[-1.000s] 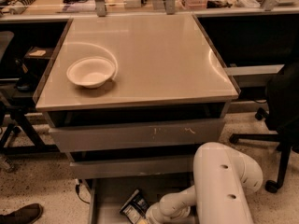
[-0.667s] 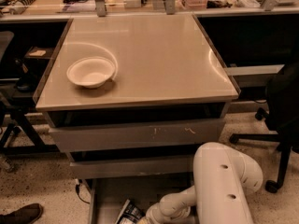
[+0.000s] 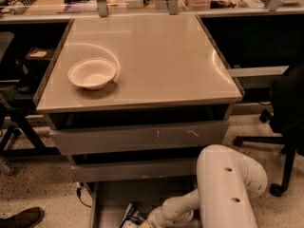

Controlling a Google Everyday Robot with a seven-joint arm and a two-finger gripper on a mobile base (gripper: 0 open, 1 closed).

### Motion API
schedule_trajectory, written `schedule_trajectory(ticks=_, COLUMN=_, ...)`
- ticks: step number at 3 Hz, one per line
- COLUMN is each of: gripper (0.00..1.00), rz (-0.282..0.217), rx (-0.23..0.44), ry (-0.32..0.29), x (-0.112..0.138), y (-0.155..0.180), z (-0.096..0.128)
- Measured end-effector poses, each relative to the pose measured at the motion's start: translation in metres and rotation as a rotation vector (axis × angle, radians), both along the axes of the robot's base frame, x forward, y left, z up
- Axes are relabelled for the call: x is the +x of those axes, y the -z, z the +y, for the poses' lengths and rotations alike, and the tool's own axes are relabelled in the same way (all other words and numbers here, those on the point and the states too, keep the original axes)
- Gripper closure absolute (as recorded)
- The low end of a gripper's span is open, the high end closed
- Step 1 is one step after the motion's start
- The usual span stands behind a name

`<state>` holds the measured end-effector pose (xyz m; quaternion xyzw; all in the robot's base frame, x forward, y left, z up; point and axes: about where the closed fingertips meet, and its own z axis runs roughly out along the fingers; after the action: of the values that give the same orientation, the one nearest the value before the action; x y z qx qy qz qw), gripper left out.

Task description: Pick blue chip bag from bottom drawer and place on counter

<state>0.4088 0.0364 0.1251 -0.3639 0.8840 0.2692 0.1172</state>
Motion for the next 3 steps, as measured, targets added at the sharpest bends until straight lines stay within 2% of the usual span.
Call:
schedule_trajectory(ticks=1, gripper=1.00, rz=0.000, rx=0.000, ry=0.000, x=0.000, y=0.000, z=0.000)
schedule_trajectory(ticks=2, gripper=1.00, rz=0.000, rx=0.000, ry=0.000, x=0.000, y=-0.003, z=0.000)
schedule_trajectory(ticks=3, gripper=1.00, rz=0.011, rx=0.022, ry=-0.016, x=-0.010, y=-0.044, z=-0.008)
